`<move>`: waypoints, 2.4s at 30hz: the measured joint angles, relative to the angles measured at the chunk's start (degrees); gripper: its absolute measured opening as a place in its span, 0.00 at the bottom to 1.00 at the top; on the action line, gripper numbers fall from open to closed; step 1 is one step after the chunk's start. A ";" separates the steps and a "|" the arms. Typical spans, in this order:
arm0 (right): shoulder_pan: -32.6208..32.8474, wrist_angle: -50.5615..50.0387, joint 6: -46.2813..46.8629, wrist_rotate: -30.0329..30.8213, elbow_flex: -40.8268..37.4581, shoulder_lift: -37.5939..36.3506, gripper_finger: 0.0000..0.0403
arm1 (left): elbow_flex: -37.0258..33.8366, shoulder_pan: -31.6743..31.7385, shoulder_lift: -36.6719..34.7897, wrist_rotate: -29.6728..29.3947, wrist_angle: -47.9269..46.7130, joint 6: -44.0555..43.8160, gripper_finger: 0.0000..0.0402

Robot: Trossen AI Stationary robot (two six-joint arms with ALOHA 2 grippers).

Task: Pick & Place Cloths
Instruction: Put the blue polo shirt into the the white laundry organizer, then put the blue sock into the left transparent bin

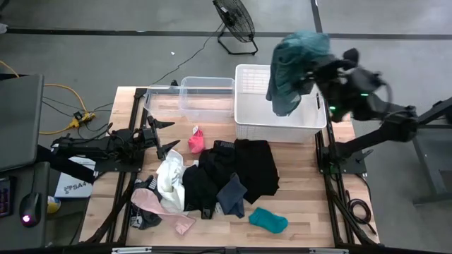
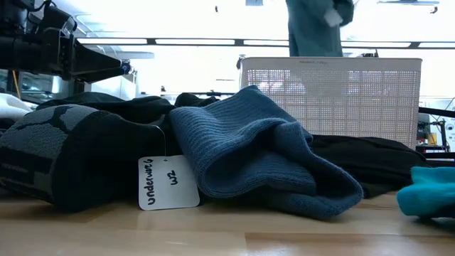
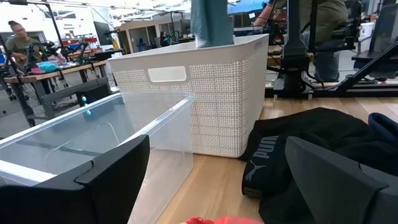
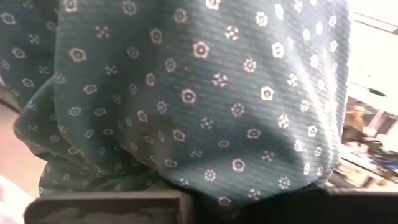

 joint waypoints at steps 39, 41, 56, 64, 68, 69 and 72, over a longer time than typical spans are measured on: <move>-32.95 -59.24 45.33 -57.27 -0.02 27.89 0.14 | 0.00 -0.01 0.00 -0.01 0.00 0.00 0.91; -33.14 -61.80 45.43 -57.24 -0.02 28.14 0.14 | 0.02 -0.02 0.00 0.00 0.00 0.00 0.91; -33.09 -64.10 45.18 -54.29 -0.02 27.73 0.55 | 0.01 -0.02 0.01 -0.01 -0.01 0.00 0.91; -33.04 -67.01 45.83 -60.71 -0.02 25.51 0.69 | 0.00 0.00 0.00 0.00 0.00 0.00 0.91; -31.90 -67.70 47.01 -64.15 -0.02 21.80 0.68 | 0.01 -0.02 0.02 -0.01 0.00 0.00 0.91; -31.50 -67.70 47.16 -64.33 -0.02 20.49 0.68 | 0.00 0.00 0.01 0.00 -0.01 -0.01 0.91; -29.79 -67.66 48.58 -65.26 -0.02 16.39 0.66 | 0.02 -0.01 0.00 -0.01 -0.01 0.00 0.91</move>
